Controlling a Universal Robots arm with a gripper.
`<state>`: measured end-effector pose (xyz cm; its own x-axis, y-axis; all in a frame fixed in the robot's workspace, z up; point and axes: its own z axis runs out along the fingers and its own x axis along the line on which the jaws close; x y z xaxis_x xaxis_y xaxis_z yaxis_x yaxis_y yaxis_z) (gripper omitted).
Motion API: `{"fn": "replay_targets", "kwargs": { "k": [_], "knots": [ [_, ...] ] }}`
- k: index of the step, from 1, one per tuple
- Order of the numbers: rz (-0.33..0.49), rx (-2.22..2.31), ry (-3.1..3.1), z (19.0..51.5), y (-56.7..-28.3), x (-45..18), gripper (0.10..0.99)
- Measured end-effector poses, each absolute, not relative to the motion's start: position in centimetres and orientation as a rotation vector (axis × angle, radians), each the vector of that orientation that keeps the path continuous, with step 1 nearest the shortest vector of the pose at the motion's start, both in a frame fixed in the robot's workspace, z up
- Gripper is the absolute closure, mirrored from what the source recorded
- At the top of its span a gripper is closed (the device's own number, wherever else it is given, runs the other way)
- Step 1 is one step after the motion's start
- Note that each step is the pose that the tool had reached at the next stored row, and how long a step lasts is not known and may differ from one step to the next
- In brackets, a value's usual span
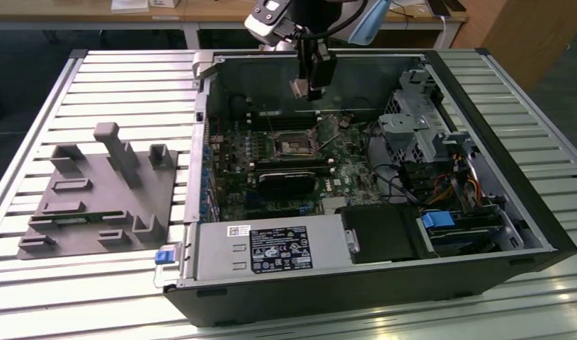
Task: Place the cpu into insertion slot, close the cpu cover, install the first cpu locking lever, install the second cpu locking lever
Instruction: 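Place the cpu into insertion slot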
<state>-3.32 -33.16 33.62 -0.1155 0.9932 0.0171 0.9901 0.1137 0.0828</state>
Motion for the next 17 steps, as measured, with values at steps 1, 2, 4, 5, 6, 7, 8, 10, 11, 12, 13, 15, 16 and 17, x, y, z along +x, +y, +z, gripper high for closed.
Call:
{"fn": "replay_targets", "kwargs": {
  "k": [1, 2, 4, 5, 6, 7, 8, 10, 11, 12, 13, 15, 16, 17],
  "knots": [
    [0.113, 2.060, 2.312, 33.55, -33.16, -3.32, 0.545],
    [0.113, 2.060, 2.312, 33.47, -33.16, -3.32, 0.545],
    [0.113, 2.061, 2.312, 33.32, -33.16, -3.32, 0.545],
    [0.113, 2.061, 2.312, 33.24, -33.16, -3.32, 0.545],
    [0.113, 2.061, 2.312, 33.17, -33.16, -3.32, 0.545],
    [0.113, 2.061, 2.312, 33.11, -33.16, -3.32, 0.545],
    [0.113, 2.061, 2.312, 33.06, -33.16, -3.32, 0.545],
    [0.113, 2.061, 2.312, 32.97, -33.16, -3.32, 0.545],
    [0.113, 2.061, 2.311, 32.94, -33.16, -3.32, 0.545],
    [0.113, 2.061, 2.311, 32.90, -33.16, -3.32, 0.545],
    [0.113, 2.061, 2.311, 32.87, -33.16, -3.32, 0.545],
    [0.113, 2.062, 2.310, 32.80, -33.16, -3.32, 0.545],
    [0.113, 2.062, 2.310, 32.77, -33.16, -3.32, 0.545],
    [0.113, 2.063, 2.310, 32.74, -33.16, -3.32, 0.545]
  ]
}}
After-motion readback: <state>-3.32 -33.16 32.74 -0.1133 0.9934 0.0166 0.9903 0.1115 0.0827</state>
